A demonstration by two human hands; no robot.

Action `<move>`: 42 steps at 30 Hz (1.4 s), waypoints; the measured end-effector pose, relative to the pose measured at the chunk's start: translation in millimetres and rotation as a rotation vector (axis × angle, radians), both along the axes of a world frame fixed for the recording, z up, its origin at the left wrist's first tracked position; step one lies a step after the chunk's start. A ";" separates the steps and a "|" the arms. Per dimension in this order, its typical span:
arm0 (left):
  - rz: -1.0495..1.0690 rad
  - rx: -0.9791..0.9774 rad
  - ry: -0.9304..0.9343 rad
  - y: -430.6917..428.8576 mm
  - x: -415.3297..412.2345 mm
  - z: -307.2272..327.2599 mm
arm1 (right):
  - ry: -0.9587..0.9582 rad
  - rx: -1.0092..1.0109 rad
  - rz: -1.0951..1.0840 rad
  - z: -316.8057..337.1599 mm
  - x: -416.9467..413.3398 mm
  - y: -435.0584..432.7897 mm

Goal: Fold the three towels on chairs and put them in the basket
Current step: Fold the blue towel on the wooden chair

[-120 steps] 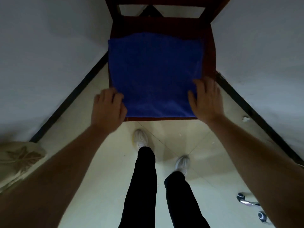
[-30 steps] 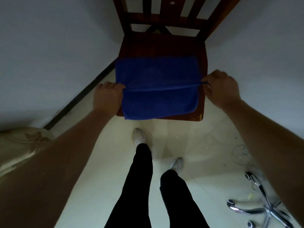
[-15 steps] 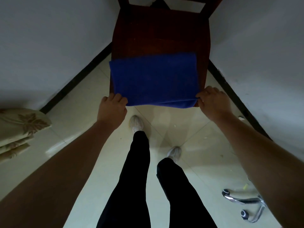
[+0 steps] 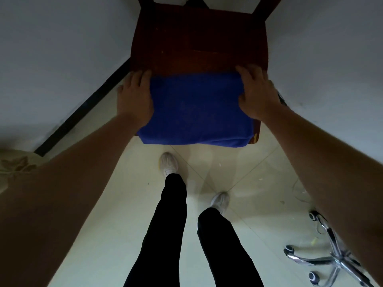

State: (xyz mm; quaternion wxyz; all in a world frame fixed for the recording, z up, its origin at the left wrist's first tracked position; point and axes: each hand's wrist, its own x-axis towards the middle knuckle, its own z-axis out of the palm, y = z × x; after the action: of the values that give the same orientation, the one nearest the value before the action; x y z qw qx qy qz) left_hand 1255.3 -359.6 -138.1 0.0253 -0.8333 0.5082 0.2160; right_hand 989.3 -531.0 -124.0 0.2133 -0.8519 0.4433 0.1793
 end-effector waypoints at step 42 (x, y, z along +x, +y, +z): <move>-0.072 -0.068 0.184 -13.1 -87.8 -36.2 | -0.421 0.525 -1.085 17.4 -24.1 -4.7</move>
State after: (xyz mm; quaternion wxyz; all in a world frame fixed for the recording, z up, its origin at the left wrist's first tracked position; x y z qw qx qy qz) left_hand 1167.5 -372.8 -174.2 -0.0422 -0.7915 0.5451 0.2733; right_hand 965.2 -535.7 -106.5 0.5580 -0.4428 0.7015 -0.0229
